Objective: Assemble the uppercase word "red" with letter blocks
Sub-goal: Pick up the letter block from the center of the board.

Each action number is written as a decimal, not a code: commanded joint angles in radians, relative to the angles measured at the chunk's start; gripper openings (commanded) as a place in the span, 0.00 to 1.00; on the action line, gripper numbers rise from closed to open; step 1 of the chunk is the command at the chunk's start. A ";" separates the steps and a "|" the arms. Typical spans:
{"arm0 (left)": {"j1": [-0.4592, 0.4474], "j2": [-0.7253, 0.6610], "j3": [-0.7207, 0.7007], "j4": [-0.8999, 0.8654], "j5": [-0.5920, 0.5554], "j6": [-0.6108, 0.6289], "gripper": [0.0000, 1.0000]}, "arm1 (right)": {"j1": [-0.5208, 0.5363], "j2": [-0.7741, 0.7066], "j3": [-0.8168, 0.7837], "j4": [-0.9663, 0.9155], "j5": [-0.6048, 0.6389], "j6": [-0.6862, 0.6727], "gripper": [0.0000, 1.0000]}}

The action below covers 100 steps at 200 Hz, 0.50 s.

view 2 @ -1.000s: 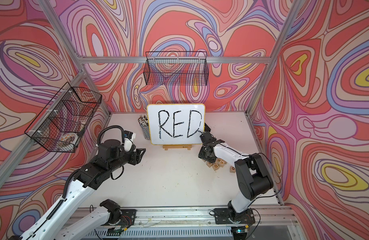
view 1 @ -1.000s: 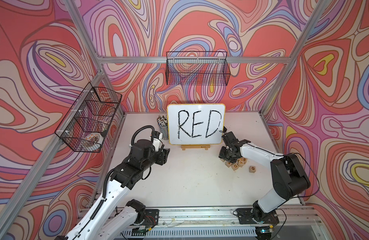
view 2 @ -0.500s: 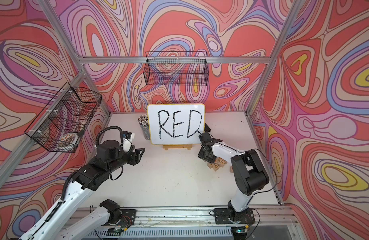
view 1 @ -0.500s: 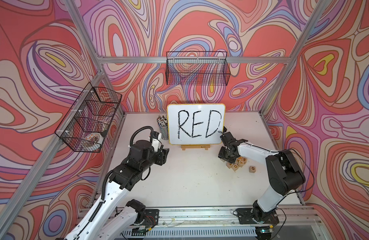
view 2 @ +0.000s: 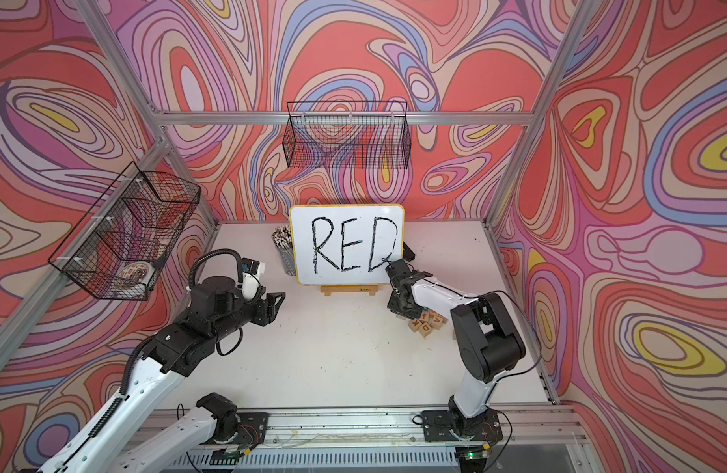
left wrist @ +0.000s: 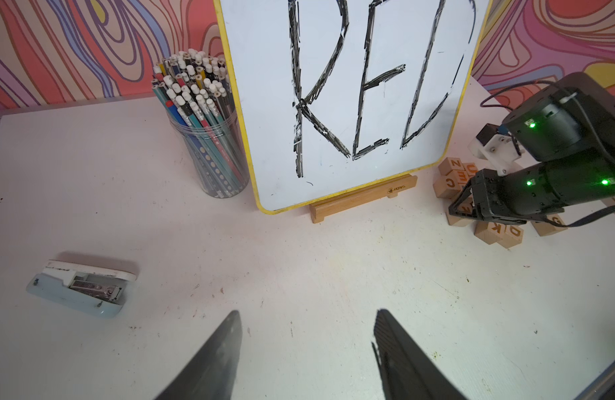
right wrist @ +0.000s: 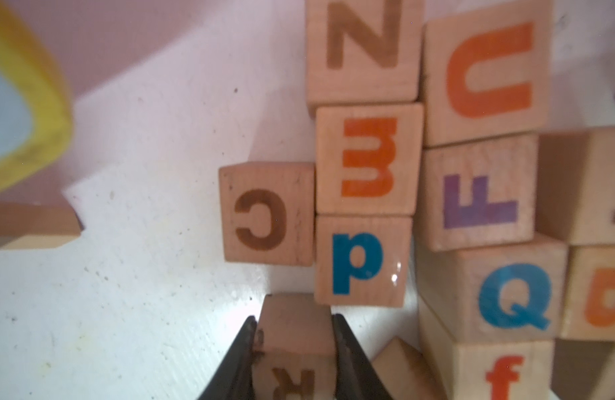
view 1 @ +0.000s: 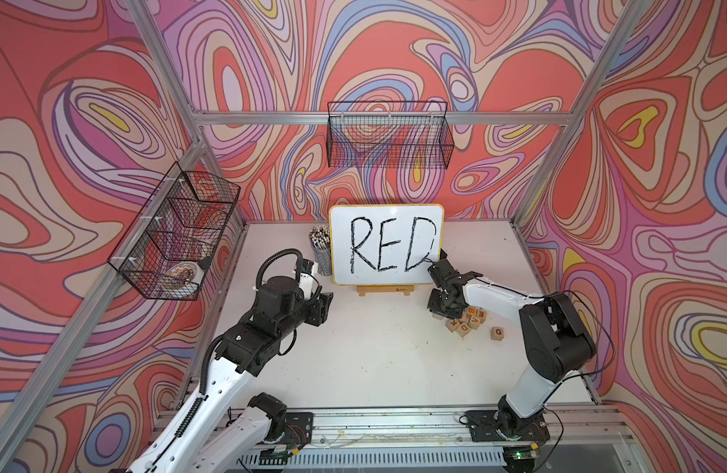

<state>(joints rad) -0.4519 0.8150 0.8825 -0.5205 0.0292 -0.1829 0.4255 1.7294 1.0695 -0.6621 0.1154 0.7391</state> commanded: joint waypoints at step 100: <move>-0.002 -0.108 -0.035 -0.149 -0.131 -0.036 0.68 | 0.385 0.208 0.455 -0.205 0.069 -0.439 0.20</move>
<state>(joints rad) -0.4519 0.7589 0.8680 -0.5812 -0.0593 -0.1898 0.7856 1.8812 1.4593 -0.8268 0.1944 0.4282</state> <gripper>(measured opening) 0.672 0.340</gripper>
